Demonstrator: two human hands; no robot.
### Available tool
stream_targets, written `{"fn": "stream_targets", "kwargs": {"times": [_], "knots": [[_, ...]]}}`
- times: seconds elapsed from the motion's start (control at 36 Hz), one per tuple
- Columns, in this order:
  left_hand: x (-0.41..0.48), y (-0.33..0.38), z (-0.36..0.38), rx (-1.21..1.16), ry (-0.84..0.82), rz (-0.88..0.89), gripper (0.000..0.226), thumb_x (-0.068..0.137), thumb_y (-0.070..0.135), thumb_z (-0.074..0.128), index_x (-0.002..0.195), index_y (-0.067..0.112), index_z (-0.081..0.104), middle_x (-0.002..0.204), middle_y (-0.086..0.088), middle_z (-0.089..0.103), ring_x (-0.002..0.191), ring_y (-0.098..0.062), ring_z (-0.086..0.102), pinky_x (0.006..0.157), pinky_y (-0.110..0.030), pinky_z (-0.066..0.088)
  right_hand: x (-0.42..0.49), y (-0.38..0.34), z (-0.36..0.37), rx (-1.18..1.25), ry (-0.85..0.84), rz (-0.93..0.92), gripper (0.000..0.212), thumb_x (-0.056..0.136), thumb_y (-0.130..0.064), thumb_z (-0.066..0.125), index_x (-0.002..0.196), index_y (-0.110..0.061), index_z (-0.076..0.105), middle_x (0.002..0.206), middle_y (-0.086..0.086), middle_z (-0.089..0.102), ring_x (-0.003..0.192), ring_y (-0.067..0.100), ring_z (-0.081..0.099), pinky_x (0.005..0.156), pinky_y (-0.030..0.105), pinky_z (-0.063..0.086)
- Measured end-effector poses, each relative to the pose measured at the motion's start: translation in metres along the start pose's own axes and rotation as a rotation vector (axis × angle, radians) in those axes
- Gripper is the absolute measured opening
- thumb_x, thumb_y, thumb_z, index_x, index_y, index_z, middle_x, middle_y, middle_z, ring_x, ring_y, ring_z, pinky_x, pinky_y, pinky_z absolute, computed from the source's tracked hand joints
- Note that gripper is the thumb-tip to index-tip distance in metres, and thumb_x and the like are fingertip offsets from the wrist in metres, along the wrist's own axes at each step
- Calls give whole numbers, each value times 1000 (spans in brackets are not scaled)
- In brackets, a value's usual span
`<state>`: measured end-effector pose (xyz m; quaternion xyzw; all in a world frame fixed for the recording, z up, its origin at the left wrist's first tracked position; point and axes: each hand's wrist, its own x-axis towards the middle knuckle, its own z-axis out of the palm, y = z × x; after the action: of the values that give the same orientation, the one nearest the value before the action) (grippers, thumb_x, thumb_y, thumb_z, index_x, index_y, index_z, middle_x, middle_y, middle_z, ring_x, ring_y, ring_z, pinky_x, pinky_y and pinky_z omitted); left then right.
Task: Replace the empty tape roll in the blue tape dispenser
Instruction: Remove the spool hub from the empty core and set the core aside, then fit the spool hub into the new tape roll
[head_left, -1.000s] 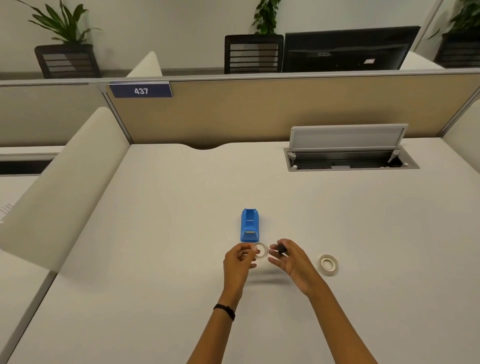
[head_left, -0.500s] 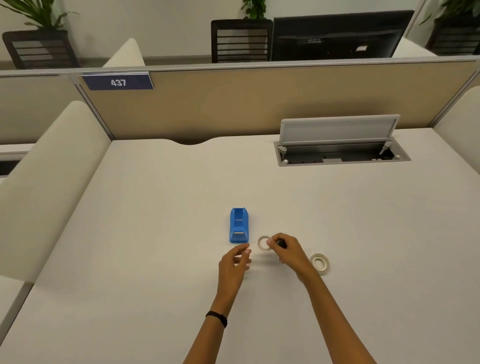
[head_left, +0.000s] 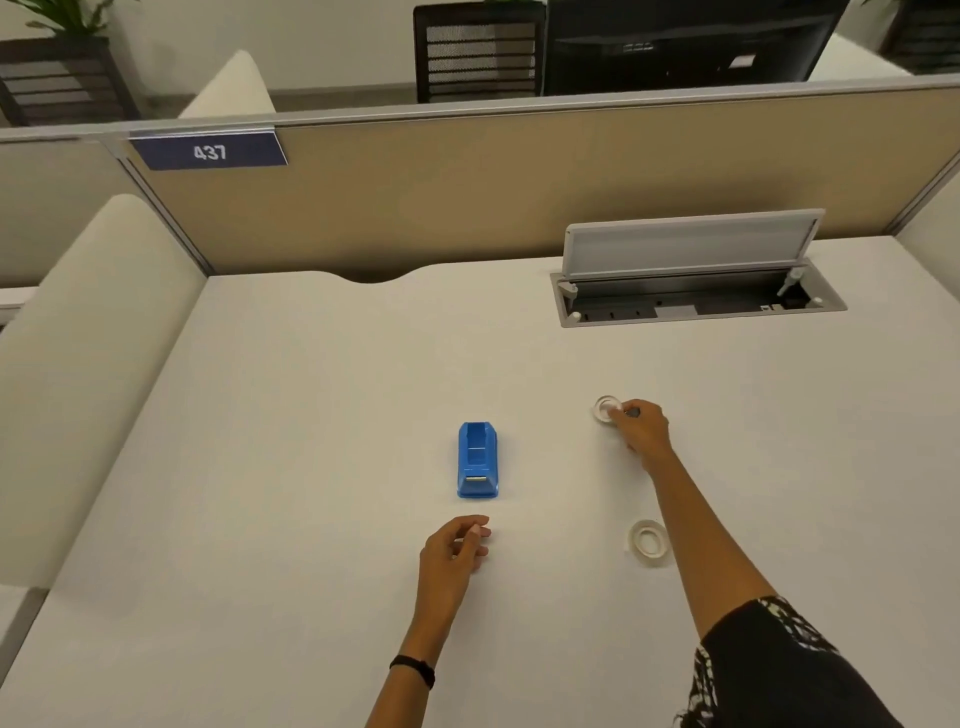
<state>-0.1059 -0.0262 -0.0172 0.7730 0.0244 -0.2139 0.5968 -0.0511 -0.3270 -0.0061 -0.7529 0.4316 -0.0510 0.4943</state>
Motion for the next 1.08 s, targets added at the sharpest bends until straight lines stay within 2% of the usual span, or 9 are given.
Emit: {"fn": "stream_targets", "kwargs": {"times": [0.06,0.14,0.28,0.33,0.39,0.56,0.83,1.0,1.08], "knots": [[1,0,0,3,-7,-3,20,94,21,48,103,15,65,97,-7,70,82,-18,67,75,-28,56,5,-2,1,0,-7,-5,12,83,-15,63,80,-4,60,77,13,56,65,27,50,50,28,37],[3,1,0,9,-10,-5,20,94,20,48,103,15,65,97,-6,70,80,-16,67,71,-23,55,9,-4,2,22,-19,-7,24,83,-14,64,102,0,61,90,13,59,76,27,53,52,25,40],[3,2,0,18,-13,-16,23,94,20,47,107,11,64,97,-6,69,79,-14,66,69,-19,54,7,-6,-2,19,-44,-43,31,84,-10,65,113,-1,58,114,24,61,86,27,56,61,25,45],[1,3,0,17,-19,-11,23,94,20,47,107,13,63,97,-5,69,79,-13,66,69,-19,54,2,-7,-6,15,-39,-69,34,84,-9,65,115,0,56,112,25,61,86,27,55,73,36,50],[0,4,1,15,-26,-5,23,94,21,46,107,13,64,98,-4,69,79,-12,66,68,-19,54,-4,-7,-9,11,-32,-83,34,84,-8,65,116,1,55,102,21,60,85,26,53,80,38,48],[-5,9,5,-3,-66,11,22,94,20,46,107,13,64,98,-3,69,80,-13,66,68,-19,54,-27,3,-15,51,-63,-96,25,86,-7,59,111,-3,58,86,11,55,81,25,54,74,34,45],[-18,19,6,-28,-230,-11,23,96,18,42,105,22,63,95,-1,70,84,-11,66,70,-16,54,-81,27,-18,100,-144,-111,29,89,-4,52,118,-8,56,99,14,62,86,25,60,68,27,49],[-27,18,13,-18,-296,-46,23,97,18,41,108,19,61,98,-2,69,87,-12,66,69,-15,54,-123,41,-11,83,-218,-168,32,89,1,53,119,-8,55,101,14,64,88,26,62,80,38,55],[-33,18,18,-19,-331,-65,22,97,19,42,107,21,61,98,-2,69,89,-14,66,70,-16,54,-147,47,-5,24,-257,-232,32,87,0,57,116,-12,57,100,10,66,91,23,63,84,36,54]]}}
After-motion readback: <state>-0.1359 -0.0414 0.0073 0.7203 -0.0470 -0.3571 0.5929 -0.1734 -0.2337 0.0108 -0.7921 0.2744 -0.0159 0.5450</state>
